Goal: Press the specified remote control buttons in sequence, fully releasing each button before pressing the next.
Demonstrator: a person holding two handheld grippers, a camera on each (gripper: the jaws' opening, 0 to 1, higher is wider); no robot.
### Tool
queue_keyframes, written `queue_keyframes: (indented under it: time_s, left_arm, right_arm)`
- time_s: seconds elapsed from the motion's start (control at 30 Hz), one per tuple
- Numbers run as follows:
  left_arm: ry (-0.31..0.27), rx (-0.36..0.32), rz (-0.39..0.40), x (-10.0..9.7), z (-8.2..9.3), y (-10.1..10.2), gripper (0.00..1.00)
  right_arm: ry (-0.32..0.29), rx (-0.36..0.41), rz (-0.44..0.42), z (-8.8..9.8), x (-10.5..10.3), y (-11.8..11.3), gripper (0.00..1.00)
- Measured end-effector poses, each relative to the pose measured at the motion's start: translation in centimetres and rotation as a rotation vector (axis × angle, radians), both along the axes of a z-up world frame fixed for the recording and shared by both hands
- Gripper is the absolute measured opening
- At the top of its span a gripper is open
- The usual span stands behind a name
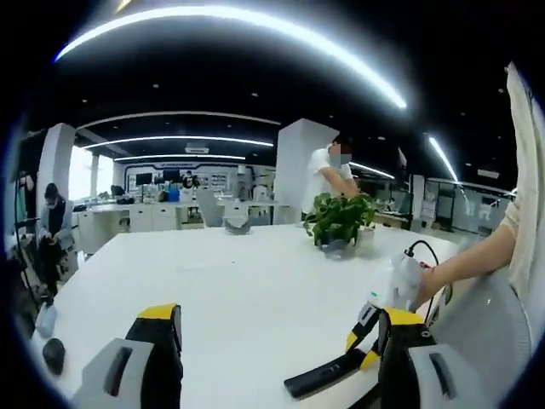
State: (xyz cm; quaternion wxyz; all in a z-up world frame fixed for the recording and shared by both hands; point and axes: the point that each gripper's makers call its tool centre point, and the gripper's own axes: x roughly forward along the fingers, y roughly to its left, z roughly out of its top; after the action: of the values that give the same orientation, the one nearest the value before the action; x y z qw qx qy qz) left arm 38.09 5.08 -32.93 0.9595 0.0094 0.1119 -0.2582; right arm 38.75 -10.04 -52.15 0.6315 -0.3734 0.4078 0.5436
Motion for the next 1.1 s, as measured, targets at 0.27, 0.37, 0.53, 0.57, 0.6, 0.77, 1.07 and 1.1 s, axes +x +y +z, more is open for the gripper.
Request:
queue_keyframes:
  time_s: [0.27,0.37,0.53,0.57,0.6,0.77,1.07,1.1]
  left_arm:
    - [-0.028,-0.024,0.017,0.0,0.7,0.6,1.0]
    - [-0.017,-0.066,0.033,0.2,0.9,1.0,1.0]
    - [-0.015,-0.029,0.044,0.0,0.5,1.2,0.93]
    - [-0.022,-0.016,0.036,-0.1,0.6,1.1,0.88]
    - [-0.026,-0.01,0.033,-0.1,0.7,1.2,0.85]
    - [-0.012,-0.025,0.058,0.1,0.5,1.6,0.93]
    - [-0.008,-0.024,0.054,0.2,0.4,1.5,0.96]
    - [0.003,-0.014,0.055,0.2,0.1,1.5,0.96]
  right_arm:
    - [-0.021,0.005,-0.042,-0.1,3.8,-1.0,0.24]
    - [-0.018,0.015,-0.093,-0.2,5.5,-1.6,0.24]
    - [-0.037,0.025,-0.109,-0.2,8.1,-1.8,0.24]
    - [-0.015,0.029,-0.108,-0.1,8.3,-1.8,0.24]
    - [-0.008,0.038,-0.129,-0.1,8.7,-1.7,0.24]
    - [-0.024,0.044,-0.119,-0.2,11.6,-0.7,0.24]
    - [0.003,0.132,-0.228,-0.3,13.4,-0.3,0.32]
    - [0.031,0.172,-0.285,-0.1,13.0,-0.2,0.44]
